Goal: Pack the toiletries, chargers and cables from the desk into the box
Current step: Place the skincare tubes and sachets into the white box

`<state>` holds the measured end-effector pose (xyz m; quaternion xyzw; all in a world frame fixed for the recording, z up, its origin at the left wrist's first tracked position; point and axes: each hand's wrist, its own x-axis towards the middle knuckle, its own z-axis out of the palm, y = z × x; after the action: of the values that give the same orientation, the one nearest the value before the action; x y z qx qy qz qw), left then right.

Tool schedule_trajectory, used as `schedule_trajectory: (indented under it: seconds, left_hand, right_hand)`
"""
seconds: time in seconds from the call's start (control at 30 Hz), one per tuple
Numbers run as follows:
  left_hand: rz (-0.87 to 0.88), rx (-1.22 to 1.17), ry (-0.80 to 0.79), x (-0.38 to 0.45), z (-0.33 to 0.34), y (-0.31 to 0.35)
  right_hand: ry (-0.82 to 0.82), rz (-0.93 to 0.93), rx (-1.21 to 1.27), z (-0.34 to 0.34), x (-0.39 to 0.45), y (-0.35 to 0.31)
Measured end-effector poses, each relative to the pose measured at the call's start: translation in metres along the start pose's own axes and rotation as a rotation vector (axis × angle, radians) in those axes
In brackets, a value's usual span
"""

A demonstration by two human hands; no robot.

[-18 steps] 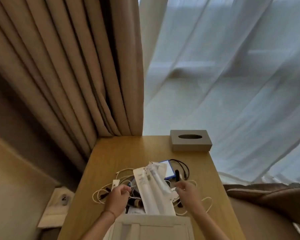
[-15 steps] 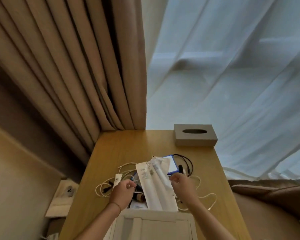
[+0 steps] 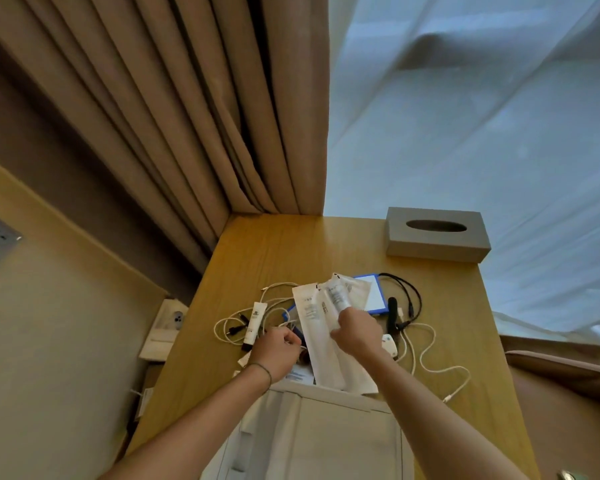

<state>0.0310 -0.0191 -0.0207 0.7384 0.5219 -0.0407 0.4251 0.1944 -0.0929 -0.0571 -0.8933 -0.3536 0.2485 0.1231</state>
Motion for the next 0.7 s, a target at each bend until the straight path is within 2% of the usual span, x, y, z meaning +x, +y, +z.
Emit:
schedule_trajectory:
  seconds: [0.17,0.3,0.43,0.53,0.7]
  left_hand:
    - [-0.020,0.006,0.070,0.004,0.008,0.009]
    - [-0.005,-0.001,0.167,0.012,0.020,0.025]
    - [0.012,0.224,0.193,0.020,0.036,0.037]
    - [0.053,0.387,0.207,0.028,0.047,0.043]
    - [0.026,0.469,0.195,0.041,0.058,0.042]
  right_hand:
    - [0.108,0.010,0.243,-0.025,-0.004,0.010]
    - [0.160,0.032,0.635,-0.049,-0.019,0.021]
    - [0.151,0.121,1.017,-0.061,-0.037,0.030]
    - [0.148,0.151,1.132,-0.064,-0.050,0.034]
    - [0.112,0.158,1.211,-0.068,-0.072,0.032]
